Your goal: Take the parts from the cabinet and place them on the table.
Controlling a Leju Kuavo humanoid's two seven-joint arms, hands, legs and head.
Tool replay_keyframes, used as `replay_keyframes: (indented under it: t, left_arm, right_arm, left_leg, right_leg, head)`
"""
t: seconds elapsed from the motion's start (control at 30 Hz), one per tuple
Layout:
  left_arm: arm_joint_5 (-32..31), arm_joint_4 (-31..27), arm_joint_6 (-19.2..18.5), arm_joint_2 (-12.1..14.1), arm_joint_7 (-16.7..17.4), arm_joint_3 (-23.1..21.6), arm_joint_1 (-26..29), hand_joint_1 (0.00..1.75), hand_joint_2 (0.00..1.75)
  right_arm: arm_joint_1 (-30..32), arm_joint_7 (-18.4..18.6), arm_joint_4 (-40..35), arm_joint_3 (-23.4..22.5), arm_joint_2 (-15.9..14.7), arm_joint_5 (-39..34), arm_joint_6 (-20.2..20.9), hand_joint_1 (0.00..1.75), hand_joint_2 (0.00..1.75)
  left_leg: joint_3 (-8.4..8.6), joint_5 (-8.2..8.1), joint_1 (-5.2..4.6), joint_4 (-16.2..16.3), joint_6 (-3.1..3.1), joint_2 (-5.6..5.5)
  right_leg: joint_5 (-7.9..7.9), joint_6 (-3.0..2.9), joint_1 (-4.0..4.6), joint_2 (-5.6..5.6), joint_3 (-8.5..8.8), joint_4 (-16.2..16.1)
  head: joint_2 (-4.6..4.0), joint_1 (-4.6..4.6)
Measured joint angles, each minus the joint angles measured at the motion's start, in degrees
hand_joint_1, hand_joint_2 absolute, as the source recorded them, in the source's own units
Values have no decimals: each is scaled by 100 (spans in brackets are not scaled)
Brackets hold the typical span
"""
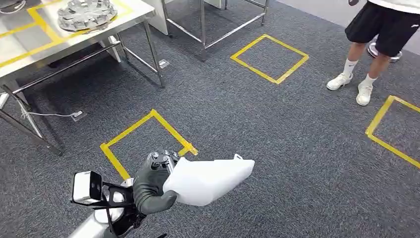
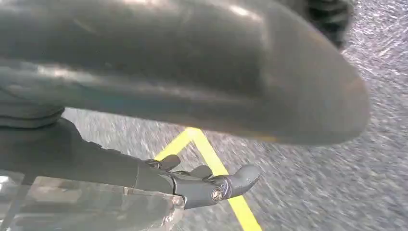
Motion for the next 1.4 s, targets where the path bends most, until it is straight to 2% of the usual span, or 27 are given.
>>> replay_keyframes:
  t: [0.03,0.07,0.17,0.23,0.27,0.33,0.37,0.4,0.47,0.5,0.53,0.57,0.67,0.7,0.73,0.8,0.87,0.9,0.93,1.0,1.03,1.1,1.17,1.2,1.27,1.33,1.4]
  left_arm:
    - [0,-2,0,2,0,4,16,175,175]
    - [-6,-2,-2,0,22,9,21,175,175]
    - [0,0,-13,15,37,20,45,175,175]
    - [9,-2,-9,22,59,50,33,175,175]
    - [22,-2,7,15,61,68,24,175,175]
    - [55,-2,39,7,77,87,40,175,175]
    - [63,0,57,9,85,96,44,175,175]
    - [72,0,61,7,92,107,45,175,175]
    - [89,-4,63,7,109,144,45,175,175]
    - [100,-13,63,7,118,155,40,175,175]
    - [114,-22,61,7,120,166,29,175,175]
    - [118,-24,55,-7,129,168,19,175,175]
    - [131,-31,18,-9,131,184,35,175,175]
    - [136,-35,0,-26,131,190,48,175,175]
    - [157,-31,-20,-39,122,188,38,175,175]
    - [181,-15,-42,-114,125,181,15,175,175]
    - [205,17,-48,-166,124,157,27,175,175]
    - [223,37,-44,-179,122,149,30,175,175]
    - [225,53,-22,-192,118,144,34,175,175]
    - [229,77,9,-208,101,142,39,175,175]
    - [232,85,15,-208,90,142,40,175,175]
    - [234,96,48,-208,66,144,67,175,175]
    - [240,98,63,-208,52,144,92,175,175]
    - [240,98,68,-208,50,144,96,175,175]
    - [240,98,70,-208,41,144,102,175,175]
    - [240,111,72,-205,37,144,116,175,175]
    - [243,138,72,-201,35,144,140,175,175]
  right_arm:
    - [1,-2,0,0,15,0,0,0,0]
    - [-3,-6,0,-4,17,0,0,0,0]
    - [-13,-11,0,-24,22,-7,0,0,0]
    - [-2,-20,2,-37,17,-9,-2,0,0]
    - [10,-22,2,-37,17,-7,-2,0,0]
    - [45,-22,2,-37,15,-4,-7,0,0]
    - [55,-22,2,-37,13,2,-9,0,0]
    - [57,-20,2,-37,13,4,-17,0,0]
    - [53,-22,2,-37,15,20,-35,0,0]
    - [54,-20,2,-37,22,22,-39,0,0]
    - [56,-20,0,-37,35,24,-52,0,0]
    - [58,-20,2,-37,33,26,-77,0,0]
    - [47,-20,2,-39,44,18,-122,0,0]
    - [41,-28,2,-53,44,9,-138,0,0]
    - [52,-35,2,-66,33,2,-160,0,0]
    - [89,-39,7,-77,2,2,-164,0,0]
    - [133,-39,13,-81,-59,-2,-160,0,0]
    - [155,-39,22,-83,-94,-9,-151,0,0]
    - [169,-39,31,-85,-127,-15,-142,0,0]
    - [170,-39,52,-90,-184,-15,-118,0,0]
    - [170,-39,57,-90,-188,-15,-114,0,0]
    - [163,-37,61,-90,-205,-2,-107,0,0]
    - [163,-35,66,-90,-212,7,-105,0,0]
    - [162,-35,63,-90,-203,13,-103,0,0]
    - [167,-35,68,-90,-216,20,-103,0,0]
    - [182,-33,74,-90,-223,20,-103,0,0]
    - [197,-33,83,-90,-232,20,-103,0,0]
  left_leg:
    - [-42,-45,-26,58,-64,-53]
    - [-77,-64,-21,109,-90,-106]
    - [-99,-70,18,99,-136,-217]
    - [-190,-193,-9,325,-188,314]
    - [-421,-402,13,781,-215,489]
    - [-931,-733,35,1690,-232,556]
    - [-1097,-749,40,1929,-233,558]
    - [-1100,-632,40,1861,-220,560]
    - [-702,-136,18,1011,-136,616]
    - [-415,96,-27,467,-43,771]
    - [-275,26,-105,219,13,1040]
    - [-278,5,-133,166,22,1040]
    - [-284,11,-163,105,64,812]
    - [-107,110,-54,-81,94,719]
    - [-42,129,-71,-167,113,666]
    - [-10,186,-60,-169,146,551]
    - [-9,174,-57,-167,147,420]
    - [0,159,-49,-166,138,356]
    - [17,139,-35,-159,111,308]
    - [43,76,-2,-107,36,258]
    - [21,32,-5,-46,-12,246]
    - [-54,-113,-47,57,-89,237]
    - [-32,-137,-6,40,-141,241]
    - [-30,-158,11,77,-170,266]
    - [-206,-456,24,502,-227,489]
    - [-679,-908,57,1427,-284,535]
    - [-913,-953,61,1831,-293,555]
  right_leg:
    - [-56,-60,43,142,-25,50]
    - [-44,-153,30,125,16,29]
    - [-59,-257,41,-7,49,14]
    - [-83,-338,52,-91,99,-7]
    - [-104,-368,78,-148,117,-6]
    - [-135,-407,106,-285,130,-4]
    - [-147,-421,121,-352,134,-4]
    - [-162,-424,135,-412,148,-5]
    - [-202,-424,173,-524,209,-8]
    - [-228,-421,190,-582,248,-12]
    - [-245,-408,191,-626,274,-26]
    - [-257,-385,240,-688,263,-26]
    - [-280,-321,223,-890,327,-89]
    - [-312,-291,223,-842,330,-74]
    - [-387,-306,209,-539,299,101]
    - [-682,-341,196,-245,-135,937]
    - [-808,-283,165,-195,-650,1686]
    - [-721,-224,139,-195,-776,1704]
    - [-523,-141,113,-195,-733,1421]
    - [-22,13,56,-194,-368,400]
    - [102,41,14,-167,-218,5]
    - [180,-161,55,-178,-157,-67]
    - [178,-262,95,-177,-150,-67]
    - [204,-316,39,-181,-135,-83]
    - [183,-377,48,-185,-116,-86]
    - [167,-399,70,-206,-120,-83]
    - [153,-408,86,-220,-116,-82]
  head:
    - [0,40]
    - [0,30]
    - [0,28]
    - [0,-29]
    - [0,-39]
    - [0,-42]
    - [0,-42]
    - [0,-39]
    - [0,-42]
    - [0,-39]
    - [0,-29]
    - [0,-33]
    - [0,-46]
    - [0,-44]
    - [0,-2]
    - [0,0]
    - [0,-4]
    - [0,-7]
    - [0,-7]
    - [0,-2]
    - [0,13]
    - [0,-2]
    - [0,-7]
    - [0,-11]
    - [0,-50]
    - [0,-50]
    - [0,-48]
